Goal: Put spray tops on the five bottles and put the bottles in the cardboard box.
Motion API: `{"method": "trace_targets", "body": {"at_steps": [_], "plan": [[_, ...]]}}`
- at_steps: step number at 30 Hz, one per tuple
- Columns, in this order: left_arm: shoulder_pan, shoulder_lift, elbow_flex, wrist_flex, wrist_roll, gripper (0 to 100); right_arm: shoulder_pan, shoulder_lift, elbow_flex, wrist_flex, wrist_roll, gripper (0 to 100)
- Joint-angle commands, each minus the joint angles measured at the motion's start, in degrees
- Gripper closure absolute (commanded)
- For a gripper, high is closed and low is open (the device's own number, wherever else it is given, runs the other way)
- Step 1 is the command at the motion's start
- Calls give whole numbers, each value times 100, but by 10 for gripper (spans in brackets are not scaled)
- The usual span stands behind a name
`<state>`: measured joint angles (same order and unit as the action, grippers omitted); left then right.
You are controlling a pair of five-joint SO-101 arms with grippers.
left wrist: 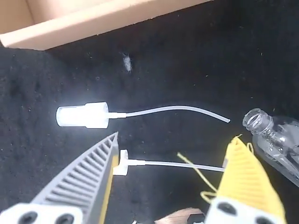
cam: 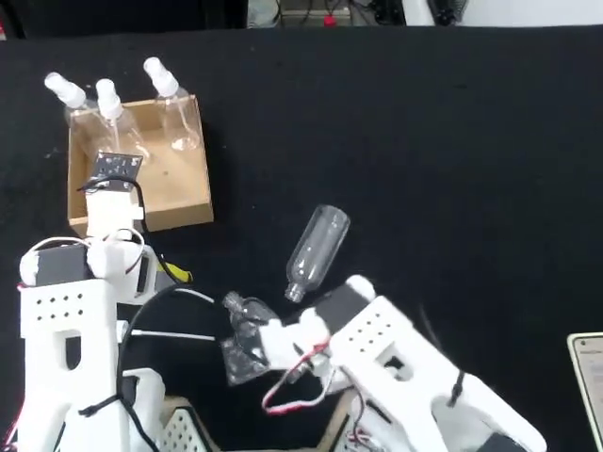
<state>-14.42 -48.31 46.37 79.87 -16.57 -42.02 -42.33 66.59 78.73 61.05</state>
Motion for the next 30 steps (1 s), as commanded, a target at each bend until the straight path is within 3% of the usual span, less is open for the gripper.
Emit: {"method": "trace_targets", "body": {"at_steps": [1,8,13,17,23,26,30], "plan": [[-57,-18,-92,-70,-35,658,-255,-145,84,-800,-976,956],[-57,-18,-31,-62,-35,658,-264,-154,-48,-2127,-3429,956],[-13,-9,-22,-53,53,658,-264,-154,-31,-2769,-4440,956],[136,-9,180,-53,510,658,-211,-233,-321,-2690,-4765,956],[884,35,365,-105,1231,654,53,-523,-1147,-1354,-4738,955],[1156,0,347,-114,2031,652,536,-681,-1341,-993,-4730,923],[1631,53,409,-167,2532,652,1319,-892,-1323,-932,-4730,843]]}}
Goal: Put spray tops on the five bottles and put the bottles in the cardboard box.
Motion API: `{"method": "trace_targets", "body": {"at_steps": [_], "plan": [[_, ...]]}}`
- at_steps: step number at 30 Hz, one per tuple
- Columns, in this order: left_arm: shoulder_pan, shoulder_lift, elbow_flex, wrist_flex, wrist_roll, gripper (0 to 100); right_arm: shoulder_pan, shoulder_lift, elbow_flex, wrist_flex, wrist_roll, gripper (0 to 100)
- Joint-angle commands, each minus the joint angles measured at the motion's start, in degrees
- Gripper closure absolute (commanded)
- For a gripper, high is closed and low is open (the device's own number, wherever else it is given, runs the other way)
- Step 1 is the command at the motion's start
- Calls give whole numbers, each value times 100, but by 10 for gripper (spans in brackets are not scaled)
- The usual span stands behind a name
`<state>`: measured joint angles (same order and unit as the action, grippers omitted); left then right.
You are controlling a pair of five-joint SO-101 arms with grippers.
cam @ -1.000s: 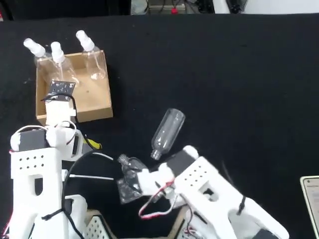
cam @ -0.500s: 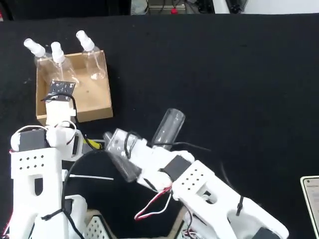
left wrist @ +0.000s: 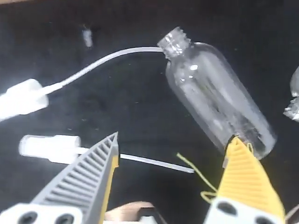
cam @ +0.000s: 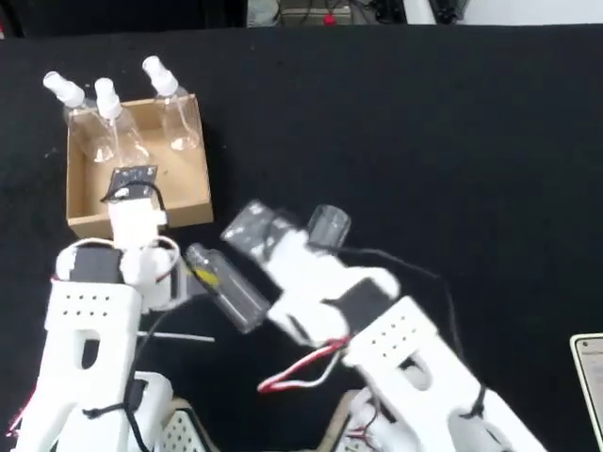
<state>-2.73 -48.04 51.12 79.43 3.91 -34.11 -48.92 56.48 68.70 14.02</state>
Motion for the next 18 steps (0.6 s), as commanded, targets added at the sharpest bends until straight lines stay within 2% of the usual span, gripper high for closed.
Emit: {"method": "trace_targets", "body": {"at_steps": [1,5,10,14,18], "plan": [[523,26,4,-237,607,652,677,-277,-312,97,-26,837],[541,26,400,-1125,1398,652,1064,-356,-303,123,-26,836],[875,18,936,-1811,2699,652,1108,-365,-48,79,-26,836],[1077,-35,1393,-2505,2690,655,1108,-365,119,79,18,836],[1253,-35,1921,-3174,2567,657,1108,-365,224,79,396,836]]}}
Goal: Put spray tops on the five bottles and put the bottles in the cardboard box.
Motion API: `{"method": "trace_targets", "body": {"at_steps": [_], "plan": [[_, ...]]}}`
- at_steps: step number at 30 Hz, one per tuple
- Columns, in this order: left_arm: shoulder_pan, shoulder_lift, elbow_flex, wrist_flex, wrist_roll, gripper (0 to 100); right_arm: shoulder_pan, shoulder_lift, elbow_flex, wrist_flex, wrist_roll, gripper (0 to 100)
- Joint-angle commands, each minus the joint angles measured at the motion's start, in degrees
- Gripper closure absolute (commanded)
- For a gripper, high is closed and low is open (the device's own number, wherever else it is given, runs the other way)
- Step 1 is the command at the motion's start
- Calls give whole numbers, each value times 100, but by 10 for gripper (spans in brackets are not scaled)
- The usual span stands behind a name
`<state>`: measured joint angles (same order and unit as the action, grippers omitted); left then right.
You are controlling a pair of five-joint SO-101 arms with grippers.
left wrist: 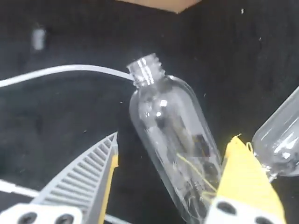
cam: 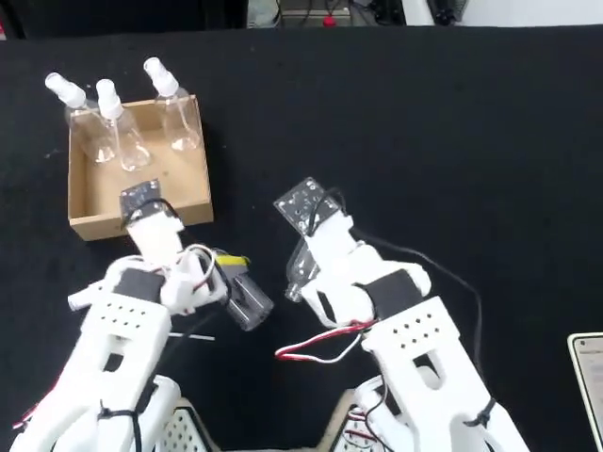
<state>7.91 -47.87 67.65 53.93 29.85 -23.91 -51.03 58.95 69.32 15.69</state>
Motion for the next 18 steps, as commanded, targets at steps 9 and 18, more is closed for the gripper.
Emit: {"method": "trace_targets", "body": {"at_steps": [9,18], "plan": [[207,9,655,-1785,677,657,88,-154,13,44,316,836],[207,18,980,-1793,677,657,88,-154,13,18,308,836]]}}
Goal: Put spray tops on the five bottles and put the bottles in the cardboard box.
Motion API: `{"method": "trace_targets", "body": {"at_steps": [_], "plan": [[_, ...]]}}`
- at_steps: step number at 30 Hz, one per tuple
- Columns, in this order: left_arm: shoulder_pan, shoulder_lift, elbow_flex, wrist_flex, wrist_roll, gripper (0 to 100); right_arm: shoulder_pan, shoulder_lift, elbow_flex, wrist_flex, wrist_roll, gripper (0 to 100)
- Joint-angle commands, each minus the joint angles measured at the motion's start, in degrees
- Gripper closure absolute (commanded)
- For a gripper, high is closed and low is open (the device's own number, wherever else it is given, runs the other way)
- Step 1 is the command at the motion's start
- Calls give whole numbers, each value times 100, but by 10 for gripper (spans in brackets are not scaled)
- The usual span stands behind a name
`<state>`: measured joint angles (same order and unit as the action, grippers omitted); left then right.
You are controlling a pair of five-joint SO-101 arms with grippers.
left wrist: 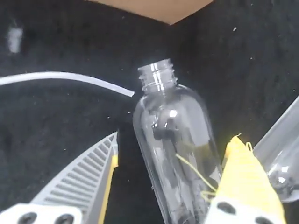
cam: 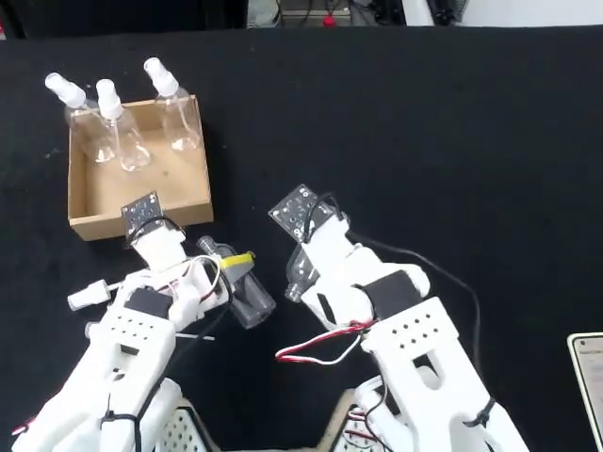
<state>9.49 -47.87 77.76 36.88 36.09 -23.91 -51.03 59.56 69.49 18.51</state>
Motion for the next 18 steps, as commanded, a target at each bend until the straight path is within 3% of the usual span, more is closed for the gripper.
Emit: {"method": "trace_targets", "body": {"at_steps": [1,7,13,18], "plan": [[48,18,-31,-88,53,657,88,-154,-57,0,18,836],[57,9,-31,-123,53,667,79,-154,-66,0,0,836],[57,-44,-22,-114,53,965,88,-154,-75,18,0,836],[57,-53,-66,-79,26,880,88,-154,-57,35,0,836]]}}
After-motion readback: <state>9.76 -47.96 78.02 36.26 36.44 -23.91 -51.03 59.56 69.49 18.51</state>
